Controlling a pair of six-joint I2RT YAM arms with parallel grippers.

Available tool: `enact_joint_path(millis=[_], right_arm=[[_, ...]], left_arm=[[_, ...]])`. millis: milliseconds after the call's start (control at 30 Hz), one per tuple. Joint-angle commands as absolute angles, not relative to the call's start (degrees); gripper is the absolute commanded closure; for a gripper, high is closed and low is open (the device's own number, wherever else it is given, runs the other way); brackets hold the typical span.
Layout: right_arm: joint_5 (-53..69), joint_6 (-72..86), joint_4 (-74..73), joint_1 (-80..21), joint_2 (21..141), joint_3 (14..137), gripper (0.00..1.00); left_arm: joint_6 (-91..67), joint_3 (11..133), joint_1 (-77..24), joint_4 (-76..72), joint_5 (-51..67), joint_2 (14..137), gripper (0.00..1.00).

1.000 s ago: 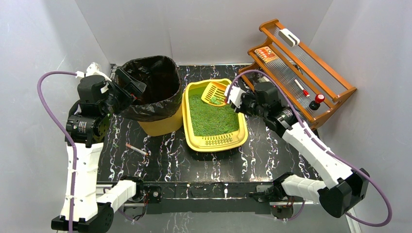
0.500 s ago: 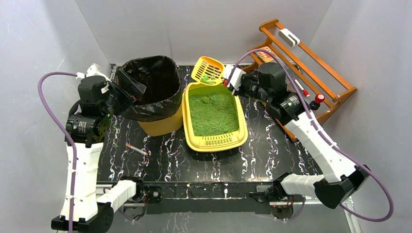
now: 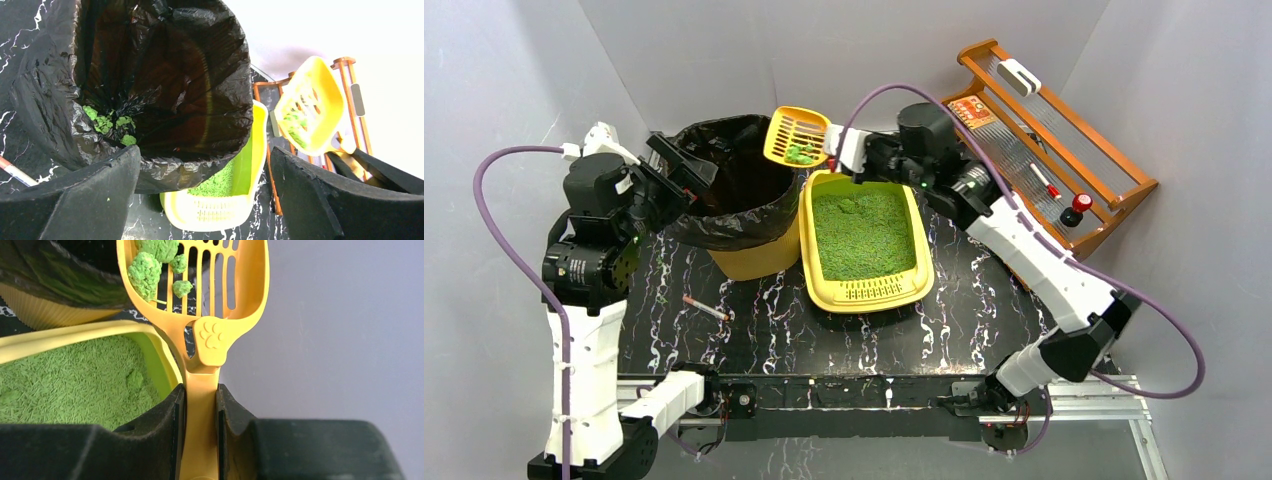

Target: Clean the litter box

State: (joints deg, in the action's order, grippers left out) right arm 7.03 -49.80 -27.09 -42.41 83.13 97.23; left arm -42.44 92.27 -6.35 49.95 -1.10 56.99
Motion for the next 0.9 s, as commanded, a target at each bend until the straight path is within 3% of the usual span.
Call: enact_joint_path(millis=[0, 300, 533, 867], right_arm=[[2.4, -54.5, -24.5, -46.5, 87.3, 104.2, 1.0], [-6.6, -65.1, -21.8, -52.5, 97.8, 113.5, 1.0], [-15.2, -86.8, -15.1, -56.5, 100.2, 110.9, 1.0], [-17.1, -109.0, 0.2, -58.2, 98.1, 100.0, 1.0]], left_arm=[[-43.0, 95.2, -6.5, 49.9, -1.7, 56.2, 0.02], [-43.2, 98.9, -6.5, 49.9, -3.3, 55.0, 0.02], [-42.9, 101.0, -6.5, 50.8, -5.6, 54.2, 0.02], [-42.6, 101.1, -6.6, 51.1, -7.4, 53.8, 0.02]])
